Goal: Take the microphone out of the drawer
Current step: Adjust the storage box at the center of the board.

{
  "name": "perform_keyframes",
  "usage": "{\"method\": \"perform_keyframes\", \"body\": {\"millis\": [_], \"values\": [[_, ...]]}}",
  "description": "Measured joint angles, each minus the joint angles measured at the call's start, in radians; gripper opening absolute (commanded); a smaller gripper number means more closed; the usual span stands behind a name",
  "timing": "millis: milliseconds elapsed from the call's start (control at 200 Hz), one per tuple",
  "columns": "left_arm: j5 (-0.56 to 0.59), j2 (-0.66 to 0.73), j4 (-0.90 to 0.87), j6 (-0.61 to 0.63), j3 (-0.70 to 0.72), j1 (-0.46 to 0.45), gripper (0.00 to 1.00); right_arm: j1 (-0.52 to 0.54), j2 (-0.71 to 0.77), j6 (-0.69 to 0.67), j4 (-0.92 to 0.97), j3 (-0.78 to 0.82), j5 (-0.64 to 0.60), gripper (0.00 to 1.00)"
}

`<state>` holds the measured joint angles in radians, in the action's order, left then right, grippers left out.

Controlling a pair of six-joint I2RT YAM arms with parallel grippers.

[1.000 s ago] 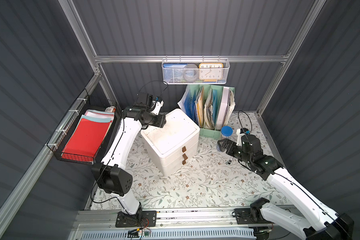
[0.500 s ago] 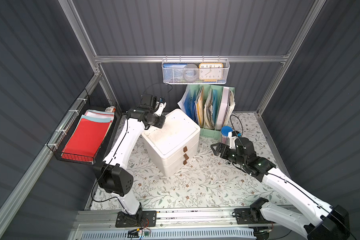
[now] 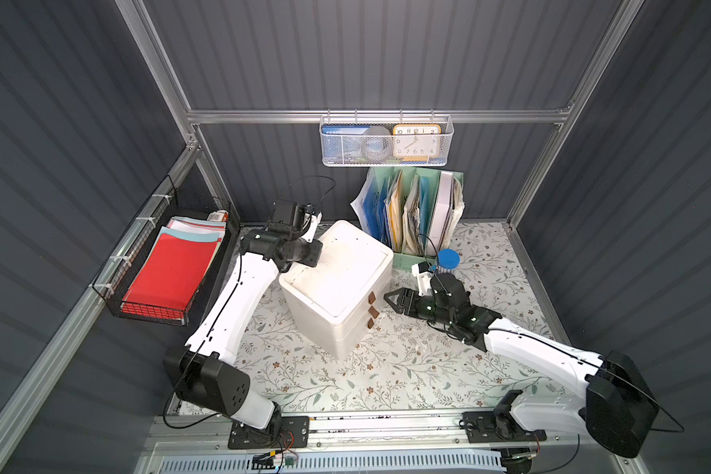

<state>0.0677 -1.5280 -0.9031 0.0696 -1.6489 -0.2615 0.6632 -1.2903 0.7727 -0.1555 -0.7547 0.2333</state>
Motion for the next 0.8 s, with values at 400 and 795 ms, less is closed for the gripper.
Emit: {"method": "perform_keyframes", "body": {"millis": [400,795], "values": [[0.092,0.027,-0.049,-0.147,0.014,-0.018,0.06,0.005,-0.060,0.107,-0.225,0.024,0.079,0.60],[0.089,0.066,-0.031,-0.151,0.054,-0.012,0.00,0.005,-0.181,0.227,-0.475,0.054,0.108,0.50]]}}
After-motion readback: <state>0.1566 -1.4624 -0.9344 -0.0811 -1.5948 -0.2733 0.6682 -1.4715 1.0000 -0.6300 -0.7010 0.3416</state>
